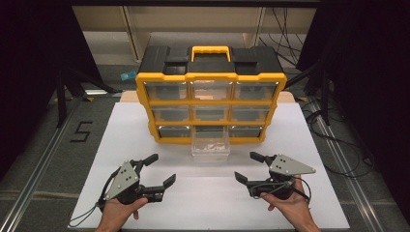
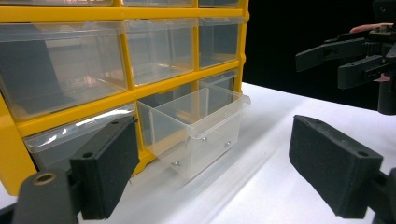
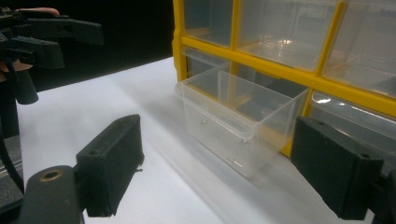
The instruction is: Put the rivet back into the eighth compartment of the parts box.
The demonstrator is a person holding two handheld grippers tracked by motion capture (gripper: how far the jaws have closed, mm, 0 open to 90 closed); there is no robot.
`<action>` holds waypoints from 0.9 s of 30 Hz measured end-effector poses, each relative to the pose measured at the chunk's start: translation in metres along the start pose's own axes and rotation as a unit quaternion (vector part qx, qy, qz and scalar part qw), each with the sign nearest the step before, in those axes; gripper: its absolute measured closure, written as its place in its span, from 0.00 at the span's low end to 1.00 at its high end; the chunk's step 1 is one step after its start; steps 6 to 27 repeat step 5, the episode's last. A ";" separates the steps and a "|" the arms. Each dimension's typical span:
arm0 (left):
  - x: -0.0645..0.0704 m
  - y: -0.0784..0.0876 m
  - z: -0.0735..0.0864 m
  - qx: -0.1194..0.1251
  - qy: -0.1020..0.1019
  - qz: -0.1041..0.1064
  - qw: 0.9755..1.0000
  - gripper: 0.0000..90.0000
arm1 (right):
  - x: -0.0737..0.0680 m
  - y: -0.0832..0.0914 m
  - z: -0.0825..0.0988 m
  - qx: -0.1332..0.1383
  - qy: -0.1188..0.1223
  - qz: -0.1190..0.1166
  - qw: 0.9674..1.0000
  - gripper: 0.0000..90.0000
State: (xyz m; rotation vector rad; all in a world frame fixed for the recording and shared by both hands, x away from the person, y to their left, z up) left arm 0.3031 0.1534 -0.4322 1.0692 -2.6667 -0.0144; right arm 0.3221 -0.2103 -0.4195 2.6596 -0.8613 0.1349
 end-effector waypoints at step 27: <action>0.000 0.000 0.000 0.001 0.000 0.000 1.000 0.18 | 0.002 0.001 0.000 -0.005 0.008 0.008 1.000 0.20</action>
Point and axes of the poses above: each handheld gripper's, and its own axes: y roughly backward along the jaws, z roughly out of its underside, x roughly to its right, the point moved 2 cm from there along -y, roughly forward along the jaws, and after that the axes turned 14 degrees about y, right-handed, at the moved point
